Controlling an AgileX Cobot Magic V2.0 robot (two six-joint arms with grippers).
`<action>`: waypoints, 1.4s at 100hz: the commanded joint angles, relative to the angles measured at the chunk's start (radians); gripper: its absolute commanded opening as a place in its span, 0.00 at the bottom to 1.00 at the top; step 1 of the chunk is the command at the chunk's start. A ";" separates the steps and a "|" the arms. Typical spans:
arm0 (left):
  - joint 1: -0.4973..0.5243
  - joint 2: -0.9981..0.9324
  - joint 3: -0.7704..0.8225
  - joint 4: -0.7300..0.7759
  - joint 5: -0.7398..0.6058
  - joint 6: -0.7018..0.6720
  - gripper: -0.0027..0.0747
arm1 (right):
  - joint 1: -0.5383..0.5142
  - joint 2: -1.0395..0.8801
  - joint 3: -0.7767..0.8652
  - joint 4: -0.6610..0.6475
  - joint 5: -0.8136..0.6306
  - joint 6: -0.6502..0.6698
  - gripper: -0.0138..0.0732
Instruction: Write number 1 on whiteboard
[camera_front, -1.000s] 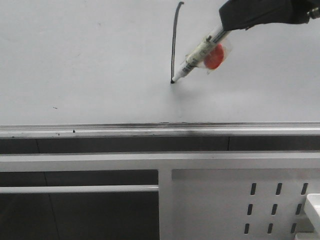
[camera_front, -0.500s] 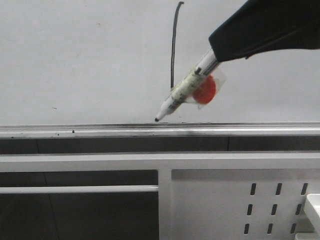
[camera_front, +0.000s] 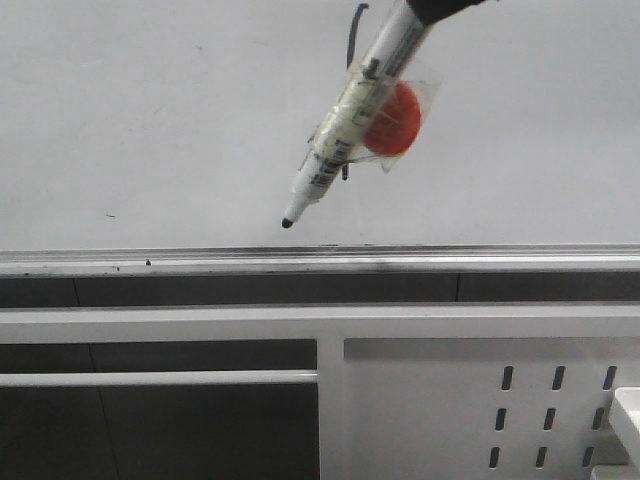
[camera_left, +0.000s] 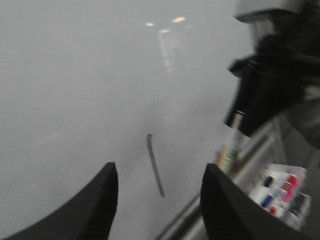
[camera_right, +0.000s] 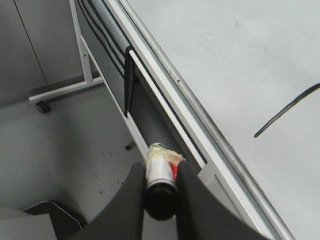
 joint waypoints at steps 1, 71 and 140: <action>0.002 0.096 -0.026 0.044 -0.115 -0.041 0.40 | 0.013 0.021 -0.070 -0.018 0.002 -0.022 0.08; 0.002 0.474 -0.114 0.113 -0.156 0.038 0.40 | 0.130 0.204 -0.269 -0.023 0.042 -0.063 0.08; 0.002 0.709 -0.185 0.059 -0.179 0.092 0.40 | 0.168 0.221 -0.293 -0.024 -0.008 -0.071 0.08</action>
